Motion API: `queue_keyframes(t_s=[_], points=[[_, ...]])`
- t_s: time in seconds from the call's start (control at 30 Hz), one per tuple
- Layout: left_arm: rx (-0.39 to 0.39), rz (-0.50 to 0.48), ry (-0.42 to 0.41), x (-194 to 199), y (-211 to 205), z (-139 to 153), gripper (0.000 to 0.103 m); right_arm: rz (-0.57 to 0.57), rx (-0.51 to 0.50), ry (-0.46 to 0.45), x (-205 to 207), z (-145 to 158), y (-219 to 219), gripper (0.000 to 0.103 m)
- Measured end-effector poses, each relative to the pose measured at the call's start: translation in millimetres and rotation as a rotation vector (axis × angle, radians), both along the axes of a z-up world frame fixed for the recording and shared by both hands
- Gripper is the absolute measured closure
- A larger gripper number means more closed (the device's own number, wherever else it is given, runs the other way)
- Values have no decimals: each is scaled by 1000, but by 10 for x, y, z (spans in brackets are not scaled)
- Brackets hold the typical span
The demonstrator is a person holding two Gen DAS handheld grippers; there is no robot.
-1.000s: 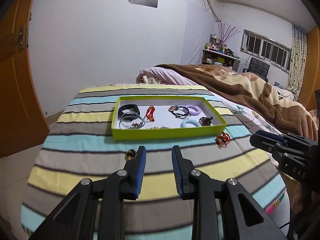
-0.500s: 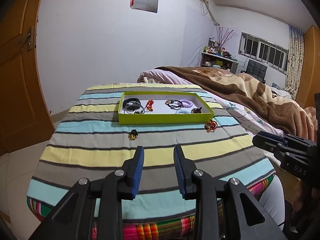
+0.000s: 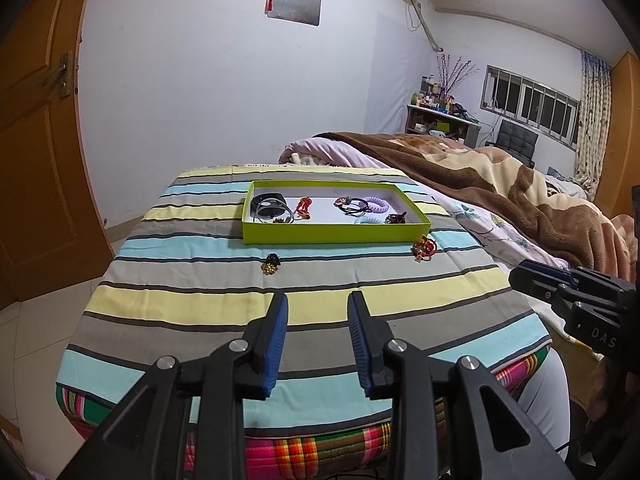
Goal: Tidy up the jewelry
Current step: 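Lift both open tools out of the box back over the bed, then grasp the red knotted charm with the right tool while the left tool grasps the black-gold brooch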
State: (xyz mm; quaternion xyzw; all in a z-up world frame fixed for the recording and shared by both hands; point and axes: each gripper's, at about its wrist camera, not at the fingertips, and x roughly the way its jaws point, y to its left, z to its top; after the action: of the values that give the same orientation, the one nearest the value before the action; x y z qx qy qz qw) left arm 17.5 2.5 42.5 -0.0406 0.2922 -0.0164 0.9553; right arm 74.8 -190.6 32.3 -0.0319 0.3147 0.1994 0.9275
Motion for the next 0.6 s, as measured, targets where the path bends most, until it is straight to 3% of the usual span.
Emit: queue_keyframes(t_s=[0.6], points=[[28,16,42,434,116,-186,67,-35,-17,54,469,-214,-58,83]])
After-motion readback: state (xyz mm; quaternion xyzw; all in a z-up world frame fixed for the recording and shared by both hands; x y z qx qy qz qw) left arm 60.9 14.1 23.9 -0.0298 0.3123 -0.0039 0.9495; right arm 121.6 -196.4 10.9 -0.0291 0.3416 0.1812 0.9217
